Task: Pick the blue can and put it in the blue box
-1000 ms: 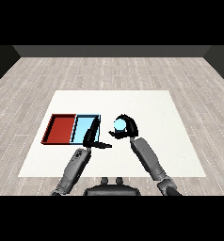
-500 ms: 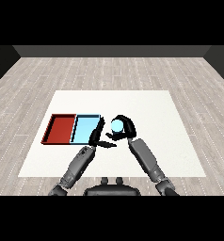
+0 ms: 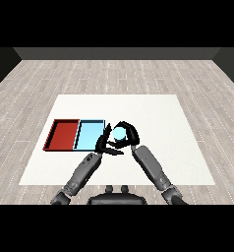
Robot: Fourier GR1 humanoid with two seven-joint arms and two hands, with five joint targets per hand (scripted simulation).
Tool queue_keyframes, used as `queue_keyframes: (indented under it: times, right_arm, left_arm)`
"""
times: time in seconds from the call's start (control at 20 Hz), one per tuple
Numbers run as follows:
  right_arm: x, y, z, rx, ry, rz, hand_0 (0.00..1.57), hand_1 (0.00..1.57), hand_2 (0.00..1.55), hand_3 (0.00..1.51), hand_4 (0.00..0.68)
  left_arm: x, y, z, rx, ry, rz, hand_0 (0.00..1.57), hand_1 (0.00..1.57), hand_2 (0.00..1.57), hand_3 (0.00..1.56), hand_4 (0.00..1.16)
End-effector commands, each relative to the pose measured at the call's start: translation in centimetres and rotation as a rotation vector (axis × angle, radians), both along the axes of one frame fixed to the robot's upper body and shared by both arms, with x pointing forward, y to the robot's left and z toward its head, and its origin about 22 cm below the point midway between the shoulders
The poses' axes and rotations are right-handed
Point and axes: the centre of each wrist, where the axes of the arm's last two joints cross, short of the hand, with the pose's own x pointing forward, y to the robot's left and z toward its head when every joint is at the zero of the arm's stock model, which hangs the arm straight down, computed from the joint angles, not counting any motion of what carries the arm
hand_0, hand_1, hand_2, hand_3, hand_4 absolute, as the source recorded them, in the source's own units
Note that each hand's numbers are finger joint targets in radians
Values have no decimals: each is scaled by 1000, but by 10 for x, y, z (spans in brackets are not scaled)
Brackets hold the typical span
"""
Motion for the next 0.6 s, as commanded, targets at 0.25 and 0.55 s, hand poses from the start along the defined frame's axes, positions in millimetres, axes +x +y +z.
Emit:
queue_keyframes:
  times: [0.25,0.55]
  right_arm:
    - [-10,14,12,-22,6,29,1419,1419,1430,1388,651]
    - [-17,39,9,-39,-26,45,1408,1408,1439,1389,625]
  left_arm:
    - [-6,-6,-15,-8,-6,-4,0,0,0,0,0]
    - [9,-13,-8,-1,7,-28,0,0,0,0,0]
